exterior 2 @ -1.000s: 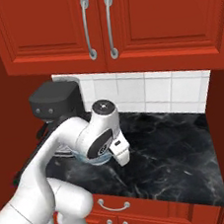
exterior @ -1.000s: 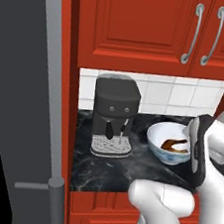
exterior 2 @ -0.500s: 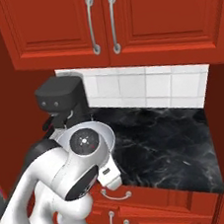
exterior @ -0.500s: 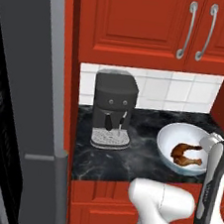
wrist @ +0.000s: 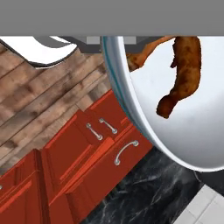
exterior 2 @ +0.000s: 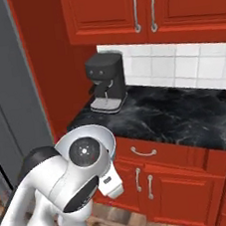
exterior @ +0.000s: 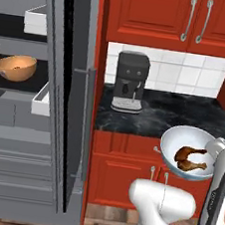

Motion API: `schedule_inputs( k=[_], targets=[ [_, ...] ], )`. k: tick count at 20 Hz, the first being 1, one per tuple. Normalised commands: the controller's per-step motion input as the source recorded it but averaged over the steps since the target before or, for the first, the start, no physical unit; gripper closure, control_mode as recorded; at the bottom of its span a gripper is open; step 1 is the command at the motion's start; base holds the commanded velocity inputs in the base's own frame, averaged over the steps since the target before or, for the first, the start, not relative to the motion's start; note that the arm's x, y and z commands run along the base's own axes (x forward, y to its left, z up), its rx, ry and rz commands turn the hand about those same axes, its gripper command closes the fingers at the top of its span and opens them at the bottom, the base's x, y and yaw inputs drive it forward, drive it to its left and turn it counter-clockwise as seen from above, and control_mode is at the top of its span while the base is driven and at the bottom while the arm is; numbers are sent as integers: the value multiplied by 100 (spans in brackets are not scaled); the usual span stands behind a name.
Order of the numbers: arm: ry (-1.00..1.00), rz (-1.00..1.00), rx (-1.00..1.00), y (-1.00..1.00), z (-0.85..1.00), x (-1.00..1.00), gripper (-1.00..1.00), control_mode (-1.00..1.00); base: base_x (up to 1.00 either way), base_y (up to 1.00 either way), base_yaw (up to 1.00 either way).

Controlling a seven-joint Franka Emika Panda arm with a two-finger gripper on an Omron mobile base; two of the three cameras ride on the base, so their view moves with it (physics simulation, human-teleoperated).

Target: Place the bowl with the avocado and lemon wedge on the second highest shelf of the fridge. Place the bowl with the chicken drumsticks on the top shelf of the fridge.

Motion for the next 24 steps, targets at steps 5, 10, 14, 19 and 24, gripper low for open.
schedule_inputs(
  k=[5,10,14,19,24],
  targets=[
    [0,0,0,0,0,0,100,100,-96,95,39],
    [0,0,0,0,0,0,100,100,-23,100,44],
    [0,0,0,0,0,0,100,100,3,100,34],
    [0,0,0,0,0,0,100,100,60,100,-3],
    [0,0,0,0,0,0,100,100,97,98,-52]
  ],
)
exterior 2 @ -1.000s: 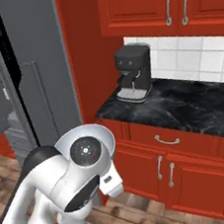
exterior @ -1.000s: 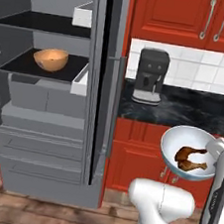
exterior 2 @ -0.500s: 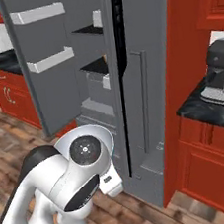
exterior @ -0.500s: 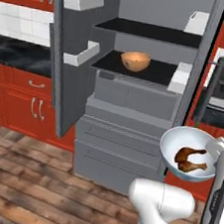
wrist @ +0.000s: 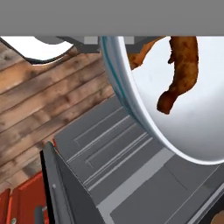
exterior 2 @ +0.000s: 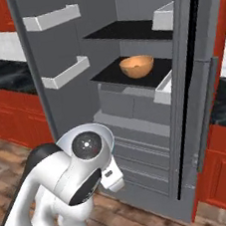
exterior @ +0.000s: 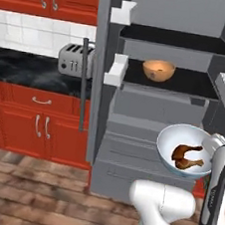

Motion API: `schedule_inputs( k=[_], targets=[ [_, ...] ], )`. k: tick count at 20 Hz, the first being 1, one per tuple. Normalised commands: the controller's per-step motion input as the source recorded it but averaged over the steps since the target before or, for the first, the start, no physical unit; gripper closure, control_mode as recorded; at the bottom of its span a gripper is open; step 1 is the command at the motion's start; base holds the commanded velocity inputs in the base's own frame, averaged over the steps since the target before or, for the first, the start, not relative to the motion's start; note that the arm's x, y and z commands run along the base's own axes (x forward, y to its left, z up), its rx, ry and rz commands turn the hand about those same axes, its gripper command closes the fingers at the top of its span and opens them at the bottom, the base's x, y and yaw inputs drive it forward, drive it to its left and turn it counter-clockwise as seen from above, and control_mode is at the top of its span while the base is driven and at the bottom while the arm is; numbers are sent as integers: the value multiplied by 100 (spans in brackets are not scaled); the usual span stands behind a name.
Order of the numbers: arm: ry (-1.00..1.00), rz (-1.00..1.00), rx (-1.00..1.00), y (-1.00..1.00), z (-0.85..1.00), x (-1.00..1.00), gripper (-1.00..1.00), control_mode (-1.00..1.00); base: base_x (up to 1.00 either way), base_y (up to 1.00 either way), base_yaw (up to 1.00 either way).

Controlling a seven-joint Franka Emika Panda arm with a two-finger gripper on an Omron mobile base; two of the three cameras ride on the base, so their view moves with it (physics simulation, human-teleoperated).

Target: Place the bowl with the avocado and lemon wedge on the second highest shelf of the fridge. Place the bowl with the chicken drumsticks on the top shelf of the fridge.

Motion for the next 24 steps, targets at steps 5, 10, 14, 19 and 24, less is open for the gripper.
schedule_inputs(
  k=[5,10,14,19,24],
  targets=[
    [0,0,0,0,0,0,100,100,90,67,-45],
    [0,0,0,0,0,0,100,100,80,12,-18],
    [0,0,0,0,0,0,100,100,67,-3,-15],
    [0,0,0,0,0,0,100,100,72,0,-14],
    [0,0,0,0,0,0,100,100,54,0,-14]
  ],
)
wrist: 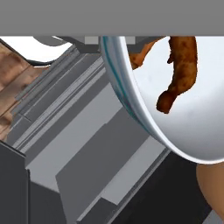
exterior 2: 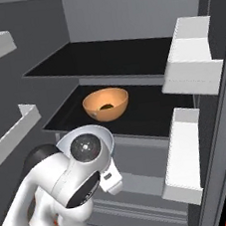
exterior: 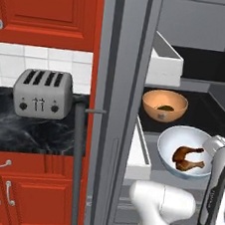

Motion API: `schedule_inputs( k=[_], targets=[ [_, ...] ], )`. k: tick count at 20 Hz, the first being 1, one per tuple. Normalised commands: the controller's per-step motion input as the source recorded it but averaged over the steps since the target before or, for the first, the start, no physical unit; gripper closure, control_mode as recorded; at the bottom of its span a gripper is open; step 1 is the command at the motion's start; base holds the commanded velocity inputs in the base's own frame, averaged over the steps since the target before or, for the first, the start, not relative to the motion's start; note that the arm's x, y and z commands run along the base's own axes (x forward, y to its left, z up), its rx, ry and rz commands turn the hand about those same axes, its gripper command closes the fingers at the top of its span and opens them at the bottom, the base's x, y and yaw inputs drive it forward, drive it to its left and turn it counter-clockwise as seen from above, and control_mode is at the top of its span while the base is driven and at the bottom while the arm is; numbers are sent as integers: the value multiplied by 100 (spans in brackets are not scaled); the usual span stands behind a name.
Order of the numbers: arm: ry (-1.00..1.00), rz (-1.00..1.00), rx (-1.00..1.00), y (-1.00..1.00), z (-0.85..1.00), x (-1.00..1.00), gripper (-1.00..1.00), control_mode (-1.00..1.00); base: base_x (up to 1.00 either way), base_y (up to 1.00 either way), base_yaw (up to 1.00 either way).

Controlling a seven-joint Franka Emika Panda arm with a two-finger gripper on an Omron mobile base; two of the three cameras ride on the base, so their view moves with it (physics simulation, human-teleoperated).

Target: Place the bowl with the avocado and lemon wedge on the second highest shelf of the fridge. Place the bowl with the chicken drumsticks on the top shelf of the fridge.

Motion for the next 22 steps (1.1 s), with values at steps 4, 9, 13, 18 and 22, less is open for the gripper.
schedule_inputs(
  k=[4,9,13,18,22],
  targets=[
    [-1,-20,0,7,67,-51,100,-100,0,0,0],
    [-9,-26,1,12,100,-39,100,-100,0,0,0],
    [-3,-17,12,10,100,-9,100,-100,0,0,0],
    [0,-10,22,0,98,-16,100,-100,0,0,0],
    [-4,-8,15,2,88,0,100,-100,0,0,0]
  ],
)
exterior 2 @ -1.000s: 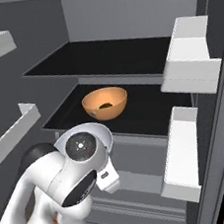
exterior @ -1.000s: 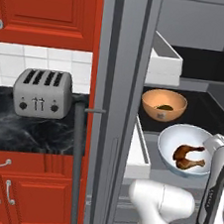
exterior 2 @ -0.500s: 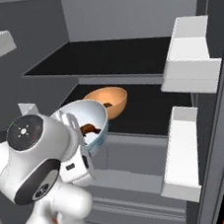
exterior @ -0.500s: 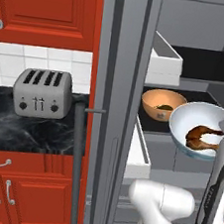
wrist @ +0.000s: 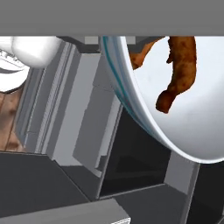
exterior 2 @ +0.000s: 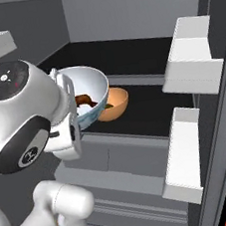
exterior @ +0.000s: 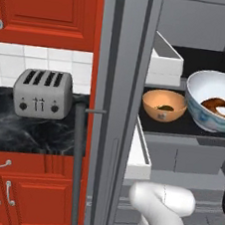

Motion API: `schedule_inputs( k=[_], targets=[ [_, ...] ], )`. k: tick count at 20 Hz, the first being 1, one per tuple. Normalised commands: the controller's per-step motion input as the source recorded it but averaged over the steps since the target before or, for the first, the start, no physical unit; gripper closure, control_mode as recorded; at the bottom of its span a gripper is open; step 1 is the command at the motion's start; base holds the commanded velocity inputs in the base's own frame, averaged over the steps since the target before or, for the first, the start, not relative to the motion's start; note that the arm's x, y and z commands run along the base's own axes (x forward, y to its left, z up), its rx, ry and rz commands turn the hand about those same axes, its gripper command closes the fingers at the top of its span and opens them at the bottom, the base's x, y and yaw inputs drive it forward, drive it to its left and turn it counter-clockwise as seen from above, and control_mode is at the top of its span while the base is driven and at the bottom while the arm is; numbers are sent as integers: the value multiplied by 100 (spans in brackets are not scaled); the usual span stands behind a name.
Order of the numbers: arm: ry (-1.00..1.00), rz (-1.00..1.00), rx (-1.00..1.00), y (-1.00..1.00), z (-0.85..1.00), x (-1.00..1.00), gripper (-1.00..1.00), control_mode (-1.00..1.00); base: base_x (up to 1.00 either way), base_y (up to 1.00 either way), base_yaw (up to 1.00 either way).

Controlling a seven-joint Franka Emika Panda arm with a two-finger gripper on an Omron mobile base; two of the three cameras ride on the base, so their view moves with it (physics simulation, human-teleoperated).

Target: Place the bowl with the avocado and lemon wedge on the second highest shelf of the fridge. Place the bowl with the chicken drumsticks on the top shelf of the fridge.

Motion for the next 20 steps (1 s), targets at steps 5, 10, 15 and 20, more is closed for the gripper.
schedule_inputs(
  k=[5,10,15,20],
  targets=[
    [-13,-23,0,10,44,66,100,-100,0,0,0],
    [-7,-24,-11,0,0,100,100,-100,0,0,0],
    [0,-12,-2,-14,16,100,100,-100,0,0,0],
    [-1,2,2,-26,18,74,100,-100,0,0,0]
  ],
)
